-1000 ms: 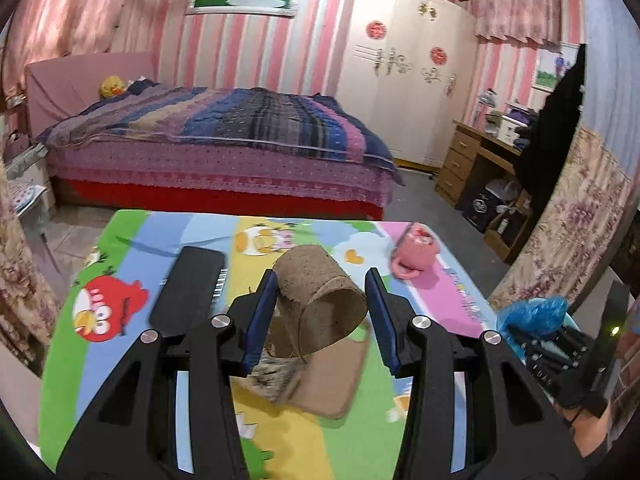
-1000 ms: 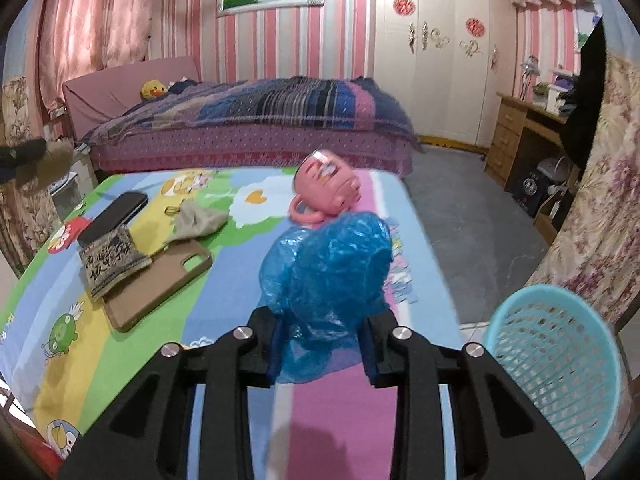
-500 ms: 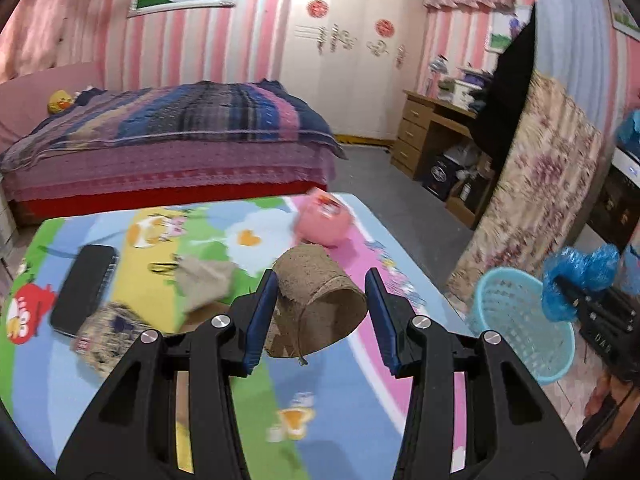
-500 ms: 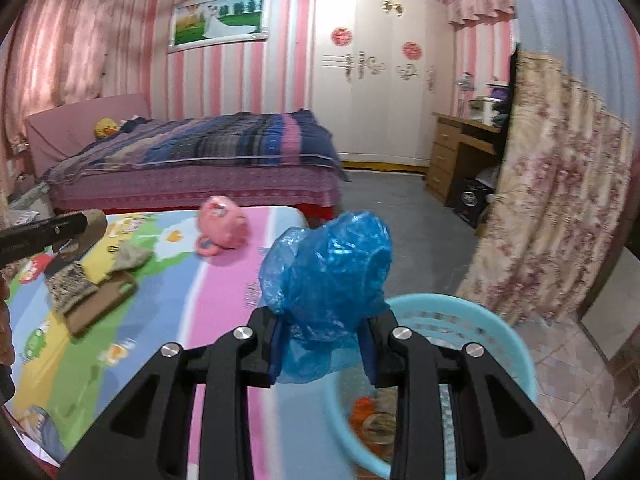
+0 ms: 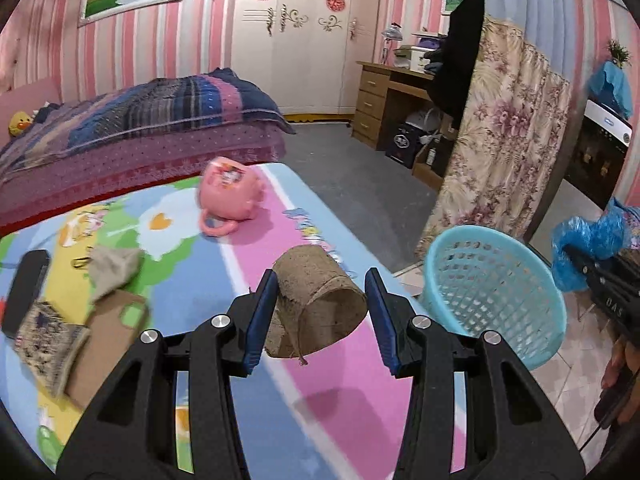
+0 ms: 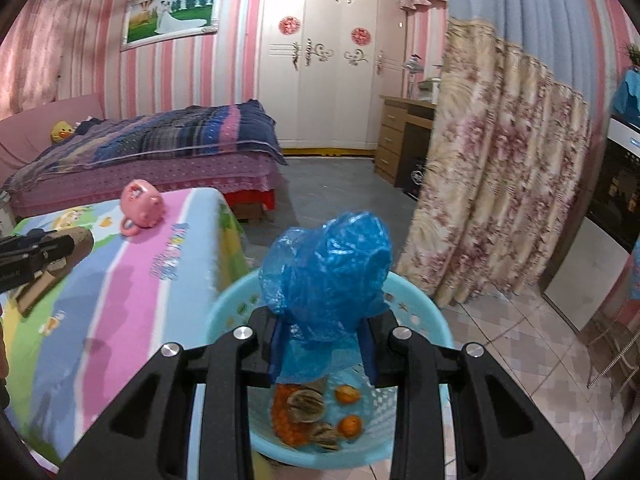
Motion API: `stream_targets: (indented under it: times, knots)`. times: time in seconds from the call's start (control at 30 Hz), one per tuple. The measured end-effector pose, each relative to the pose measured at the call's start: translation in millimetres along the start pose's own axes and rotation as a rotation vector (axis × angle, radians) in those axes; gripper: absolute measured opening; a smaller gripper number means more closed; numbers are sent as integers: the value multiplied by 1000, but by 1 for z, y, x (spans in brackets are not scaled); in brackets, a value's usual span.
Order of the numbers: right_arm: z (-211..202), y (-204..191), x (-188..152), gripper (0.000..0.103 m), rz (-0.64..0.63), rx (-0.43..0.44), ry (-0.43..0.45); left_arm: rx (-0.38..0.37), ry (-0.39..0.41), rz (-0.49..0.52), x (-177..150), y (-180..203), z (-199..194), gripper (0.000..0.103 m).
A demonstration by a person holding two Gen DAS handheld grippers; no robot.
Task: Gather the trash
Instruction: 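Carry the paper cup and blue bag in both grippers over the light-blue basket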
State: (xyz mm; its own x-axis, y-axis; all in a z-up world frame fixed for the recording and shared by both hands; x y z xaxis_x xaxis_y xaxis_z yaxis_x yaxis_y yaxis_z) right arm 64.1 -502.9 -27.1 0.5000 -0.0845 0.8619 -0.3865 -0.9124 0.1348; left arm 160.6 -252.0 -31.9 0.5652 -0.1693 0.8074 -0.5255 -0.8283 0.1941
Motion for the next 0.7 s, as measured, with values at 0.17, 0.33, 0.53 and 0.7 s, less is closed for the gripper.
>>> stream_targets:
  times: [0.17, 0.33, 0.53, 0.7]
  knots:
    - [9, 24, -17, 31, 9, -49, -32, -67, -18, 27, -6, 39, 32, 45]
    - [17, 46, -30, 31, 35, -79, -54, -163, -21, 54, -16, 78, 60, 45]
    - [29, 71, -44, 31, 88, -93, -74, -200, -40, 103, -16, 111, 88, 46]
    - [36, 80, -51, 31, 113, -91, -84, -207, -38, 127, -10, 127, 100, 69]
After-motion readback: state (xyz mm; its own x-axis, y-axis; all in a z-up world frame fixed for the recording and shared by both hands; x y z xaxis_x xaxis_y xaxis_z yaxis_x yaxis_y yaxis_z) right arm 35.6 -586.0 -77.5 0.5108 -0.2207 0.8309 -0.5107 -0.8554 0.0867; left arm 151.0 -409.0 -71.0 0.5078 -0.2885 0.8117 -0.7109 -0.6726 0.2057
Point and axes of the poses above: each gripper's, at about its wrist camera, not at the fingertips, and z roughly the way its jaws point, y to its right, x to its top, the point moved 2 cm from there along z, roughly the way its jaws point, and after that the axes turned 10 degrees about -x, right-handed, at the moved point
